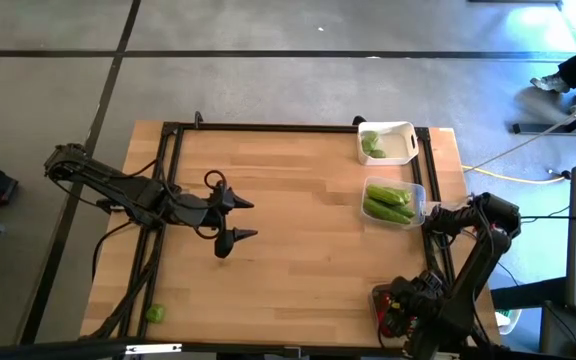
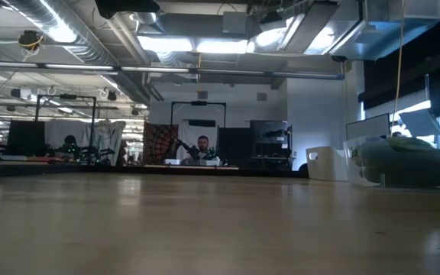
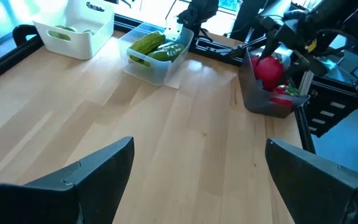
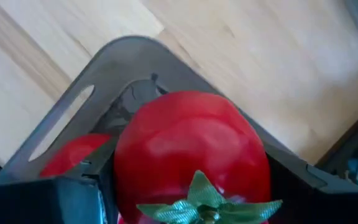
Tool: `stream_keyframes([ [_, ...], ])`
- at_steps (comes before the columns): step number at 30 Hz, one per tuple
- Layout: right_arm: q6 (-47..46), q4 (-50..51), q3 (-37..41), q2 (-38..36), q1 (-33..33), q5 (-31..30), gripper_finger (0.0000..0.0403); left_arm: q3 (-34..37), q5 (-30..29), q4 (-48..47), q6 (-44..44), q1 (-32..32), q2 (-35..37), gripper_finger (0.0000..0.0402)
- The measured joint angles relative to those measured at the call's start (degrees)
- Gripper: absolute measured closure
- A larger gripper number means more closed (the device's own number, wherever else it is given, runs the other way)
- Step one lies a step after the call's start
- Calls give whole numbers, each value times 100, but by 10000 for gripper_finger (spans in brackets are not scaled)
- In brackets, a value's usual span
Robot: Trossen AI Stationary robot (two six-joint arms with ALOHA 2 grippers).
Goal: Sort produce into baskets
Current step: Put the tomato into the black bin, then put the lime into the white bin
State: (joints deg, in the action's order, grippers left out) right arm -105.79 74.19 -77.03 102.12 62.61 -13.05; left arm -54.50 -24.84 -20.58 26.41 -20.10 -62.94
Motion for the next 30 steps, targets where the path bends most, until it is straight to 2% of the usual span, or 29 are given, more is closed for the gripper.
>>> stream_keyframes([
  [6,102,116,0,223,0,198,135,0,-9,3,6,0,0,43],
  [16,48,267,2,223,0,417,41,0,-9,11,35,0,0,43],
  [21,220,396,-276,91,-11,499,23,0,-9,16,15,0,-1,43],
  [24,724,402,-666,42,-11,-52,23,0,-8,19,-89,0,-1,43],
  [30,1756,327,-1428,33,-92,-2406,24,0,-6,18,-436,-139,0,43],
])
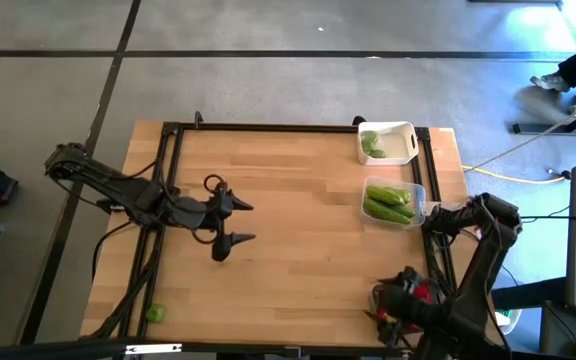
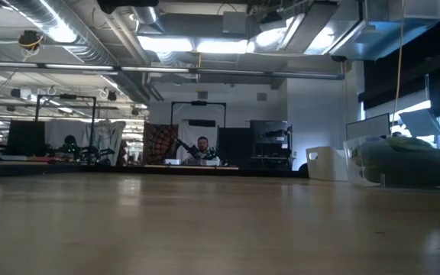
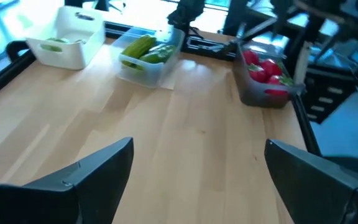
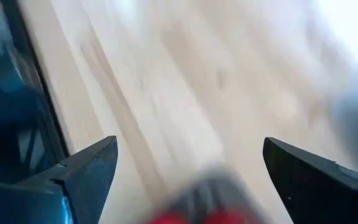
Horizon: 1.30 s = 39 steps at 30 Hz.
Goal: Sort produce into baskets
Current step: Put the lime into the white bin
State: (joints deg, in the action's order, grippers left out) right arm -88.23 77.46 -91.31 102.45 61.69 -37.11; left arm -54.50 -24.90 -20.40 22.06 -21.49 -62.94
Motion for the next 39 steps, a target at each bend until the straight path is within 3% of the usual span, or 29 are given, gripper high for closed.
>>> stream_keyframes([
  [3,674,-215,-83,0,-122,-849,24,0,22,-38,-144,-176,0,43],
  [6,1236,-316,-83,0,-272,-1104,24,0,138,-240,-84,-393,-1,43],
  [17,2398,-335,-78,0,-931,-938,24,0,446,-1739,1553,-1467,-219,43],
  [23,3020,-344,-78,2,-1233,-935,24,0,723,-1971,2087,-1844,-690,43],
  [32,3761,-344,-78,2,-1671,-560,24,0,1893,-2326,3208,-2147,-1158,43],
  [39,4011,-346,-78,2,-1871,-577,24,0,2466,-2727,3835,-2560,-1452,43],
])
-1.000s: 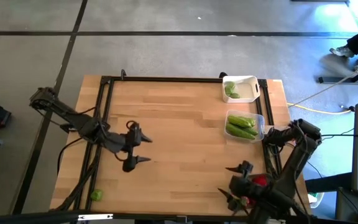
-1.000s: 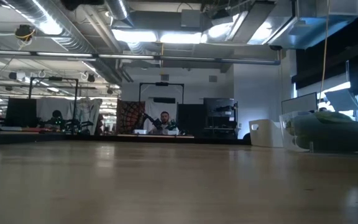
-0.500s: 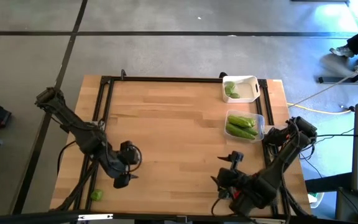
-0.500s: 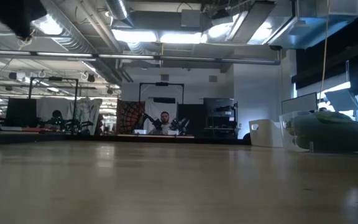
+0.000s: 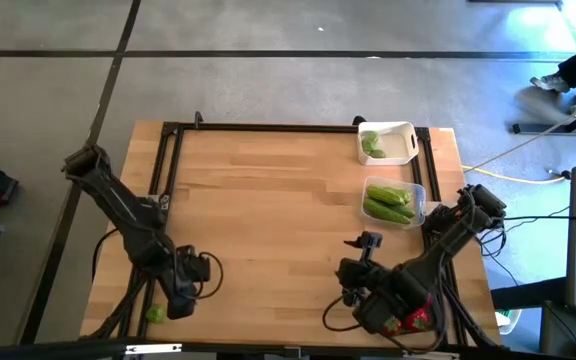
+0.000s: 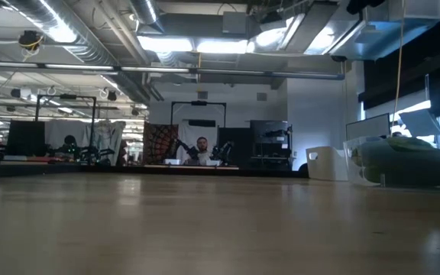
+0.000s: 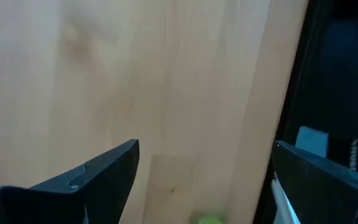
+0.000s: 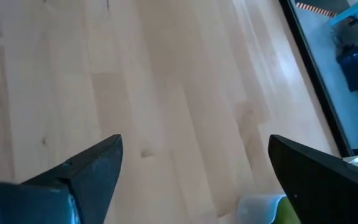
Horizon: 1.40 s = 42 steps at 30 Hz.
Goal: Sort produce into baskets
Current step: Put the lime into the white bin
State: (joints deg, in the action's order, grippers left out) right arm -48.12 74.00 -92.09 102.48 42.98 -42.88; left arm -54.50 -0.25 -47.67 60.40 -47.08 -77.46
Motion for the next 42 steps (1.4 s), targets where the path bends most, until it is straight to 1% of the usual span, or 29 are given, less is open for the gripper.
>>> stream_keyframes([
  [4,83,0,2,0,-36,-11,24,0,35,1,25,-257,-273,43],
  [9,151,-4,2,0,-28,-115,24,0,567,12,554,-512,-523,43],
  [13,215,-20,4,1,-28,-127,24,0,774,8,886,-723,-641,43],
  [16,222,-23,4,1,-26,-342,24,0,806,15,1133,-904,-744,43],
  [19,241,-17,4,2,-28,-588,24,0,964,21,1362,-1098,-883,43],
  [27,387,-24,4,2,-28,-774,24,0,1688,26,1820,-1523,-1311,43],
  [34,397,-24,4,2,-28,-1010,24,0,1698,26,1746,-1710,-1663,43],
  [40,398,-22,4,2,-28,-1027,24,0,1735,39,1694,-1805,-1908,43],
  [42,398,-22,4,2,-28,-1027,24,-2,1735,31,1694,-1813,-1947,49],
])
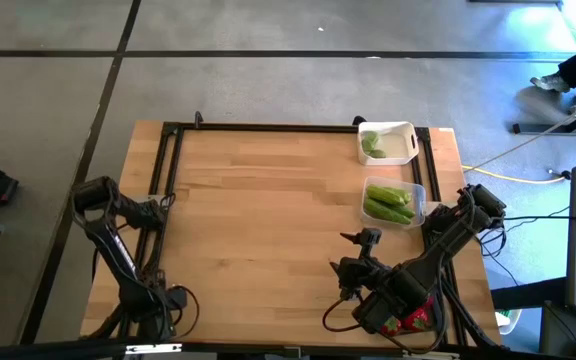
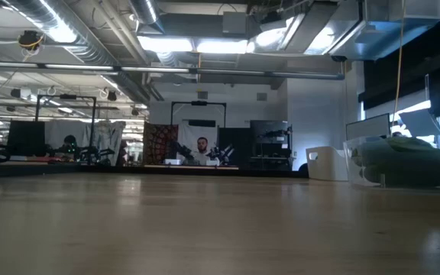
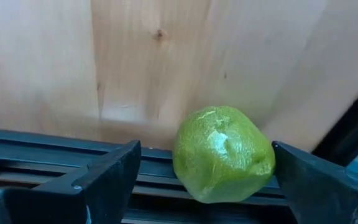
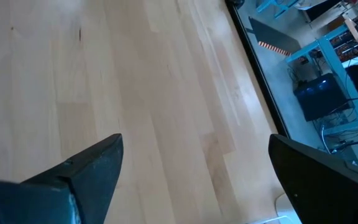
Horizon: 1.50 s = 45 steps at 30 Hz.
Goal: Sort produce into baskets
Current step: Put the lime into the white bin
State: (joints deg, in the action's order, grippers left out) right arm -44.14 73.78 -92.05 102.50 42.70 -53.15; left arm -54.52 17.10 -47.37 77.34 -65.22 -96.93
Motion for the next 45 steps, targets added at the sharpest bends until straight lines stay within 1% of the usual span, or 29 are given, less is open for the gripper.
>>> stream_keyframes([
  [4,-2,-2,0,0,0,-33,24,0,2,-19,3,1,-36,86],
  [8,-2,-2,0,0,0,-34,24,0,11,-28,7,12,-36,144],
  [10,-4,-2,0,2,0,-39,24,0,-8,-47,-159,35,-36,174],
  [13,-4,-7,0,0,0,-39,24,-2,-89,-410,-378,150,-36,209],
  [15,-6,-21,0,2,0,-42,24,0,-181,-590,-405,244,-34,221],
  [19,-42,-38,0,1,1,-42,24,0,-371,-626,-654,420,60,220],
  [21,-44,-49,0,2,0,-42,24,0,-586,-629,-783,518,155,216],
  [26,-92,-92,0,2,-43,-209,24,0,-1568,-957,-1068,838,507,216],
  [29,-168,-86,2,2,-117,-158,24,0,-2131,-1058,-1228,1004,796,217],
  [36,-463,-87,0,2,-285,-140,24,1,-3470,-1024,-1451,1303,1563,214],
  [41,-553,-172,2,2,-420,-131,24,0,-4175,-927,-1315,1485,2124,213],
  [45,-553,-482,2,2,-504,-130,24,0,-4538,-712,-1359,1644,2498,212],
])
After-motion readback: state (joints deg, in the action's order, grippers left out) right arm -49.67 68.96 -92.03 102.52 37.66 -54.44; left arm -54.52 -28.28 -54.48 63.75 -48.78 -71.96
